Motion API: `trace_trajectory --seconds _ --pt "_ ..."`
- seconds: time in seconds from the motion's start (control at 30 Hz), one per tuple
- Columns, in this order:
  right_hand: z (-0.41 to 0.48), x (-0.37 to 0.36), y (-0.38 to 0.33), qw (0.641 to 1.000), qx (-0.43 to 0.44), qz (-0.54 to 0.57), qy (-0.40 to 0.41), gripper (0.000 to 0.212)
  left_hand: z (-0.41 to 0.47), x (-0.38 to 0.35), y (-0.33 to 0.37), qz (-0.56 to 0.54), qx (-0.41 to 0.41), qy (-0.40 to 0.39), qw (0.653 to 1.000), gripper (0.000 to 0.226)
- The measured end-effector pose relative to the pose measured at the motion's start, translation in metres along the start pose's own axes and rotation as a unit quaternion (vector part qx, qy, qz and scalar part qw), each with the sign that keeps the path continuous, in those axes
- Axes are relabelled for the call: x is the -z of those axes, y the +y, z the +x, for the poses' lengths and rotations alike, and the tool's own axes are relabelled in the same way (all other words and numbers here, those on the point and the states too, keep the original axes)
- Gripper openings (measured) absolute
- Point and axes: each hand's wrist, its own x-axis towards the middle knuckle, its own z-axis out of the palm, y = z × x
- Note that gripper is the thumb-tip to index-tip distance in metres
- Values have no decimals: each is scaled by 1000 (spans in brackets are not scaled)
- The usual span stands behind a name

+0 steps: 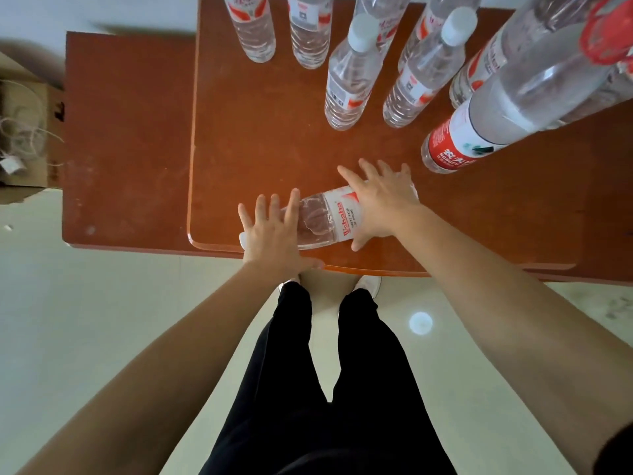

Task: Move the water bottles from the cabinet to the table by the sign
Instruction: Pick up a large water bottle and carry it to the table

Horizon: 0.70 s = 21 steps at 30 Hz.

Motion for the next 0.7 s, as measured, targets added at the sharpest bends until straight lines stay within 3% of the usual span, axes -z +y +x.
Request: trace_trajectory --seconds 0.1,0.2,0.3,0.57,0.7 --pt "2 3 3 1000 19 -4 -2 142 6 -4 -4 -75 -2 13 997 127" --pt "-7 -4 1 999 26 -6 39 125 5 -13 -5 -70 -18 69 995 108" --pt "-22 -16 -1 997 21 14 76 104 -3 -15 -3 -48 -23 63 997 98" --pt "-91 -63 -14 984 -13 88 155 82 -58 -12 20 -7 -16 72 997 90" --pt "-112 -44 -14 966 37 65 246 80 -101 1 23 -31 35 142 989 93"
